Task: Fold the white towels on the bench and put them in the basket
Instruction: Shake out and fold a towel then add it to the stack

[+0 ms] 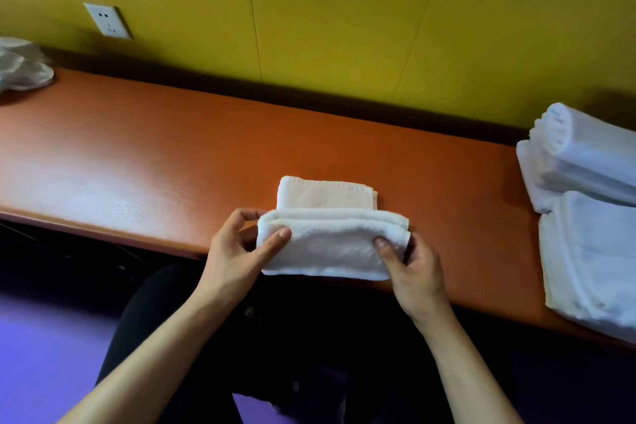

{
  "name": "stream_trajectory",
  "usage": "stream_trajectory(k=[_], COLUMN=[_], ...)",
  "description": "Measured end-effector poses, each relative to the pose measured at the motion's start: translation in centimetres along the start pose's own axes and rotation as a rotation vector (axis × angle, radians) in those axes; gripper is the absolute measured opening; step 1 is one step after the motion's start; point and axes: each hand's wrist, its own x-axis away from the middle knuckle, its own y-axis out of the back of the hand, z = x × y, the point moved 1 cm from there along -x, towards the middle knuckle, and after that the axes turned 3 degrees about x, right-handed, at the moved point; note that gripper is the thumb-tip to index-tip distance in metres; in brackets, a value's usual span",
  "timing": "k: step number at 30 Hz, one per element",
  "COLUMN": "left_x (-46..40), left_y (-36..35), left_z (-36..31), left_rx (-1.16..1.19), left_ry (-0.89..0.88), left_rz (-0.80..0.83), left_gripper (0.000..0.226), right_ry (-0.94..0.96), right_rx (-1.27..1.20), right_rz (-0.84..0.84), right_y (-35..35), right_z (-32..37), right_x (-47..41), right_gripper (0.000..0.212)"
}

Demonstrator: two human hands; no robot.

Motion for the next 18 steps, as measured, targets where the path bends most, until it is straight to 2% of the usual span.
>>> stream_trajectory(k=[2,4,6,11,14,16,18], left_x=[-1.2,-2.8,-4.4,-8.9,-10.9,-11.4,-11.6], left_y=[0.2,0.5,0.7,-0.7,-1.5,-1.7,-1.5], left_z=[0.2,1.2,2.2,3.0,3.6,4.2,4.5], left_rx=[0.018,-0.074,-0.160,-0.279,-0.367,-0.469,-0.475], left_ry=[-0.003,-0.050,-0.079,-0.102,-0.048,-0.019,0.031], left_rz=[0.088,0.092,0.019,-0.162,-0.216,-0.233,-0.281], left_gripper=[0.048,0.051,0.051,0.050,0.048,0.045,0.041], right_ry=[0.010,0.039,0.052,-0.007,-0.079,-0.149,-0.197], right_rx=[-0.006,0.068,0.123,0.212,0.250,0.294,0.351], right_rz=[-0.061,-0.114,-0.137,-0.136,-0.128,-0.103,-0.110], right_y=[-0.7,-1.4,-2.2,-3.9,-4.3,-4.5,-4.4], right_z=[0.5,1.0,0.8,-1.7,-2.6,-3.1,-3.5], right_x=[-1.6,-3.7,-5.9,-11.5,-13.4,-13.6,-12.9], right_gripper=[0.012,0.010,0.012,0.033,0.038,0.035,0.032])
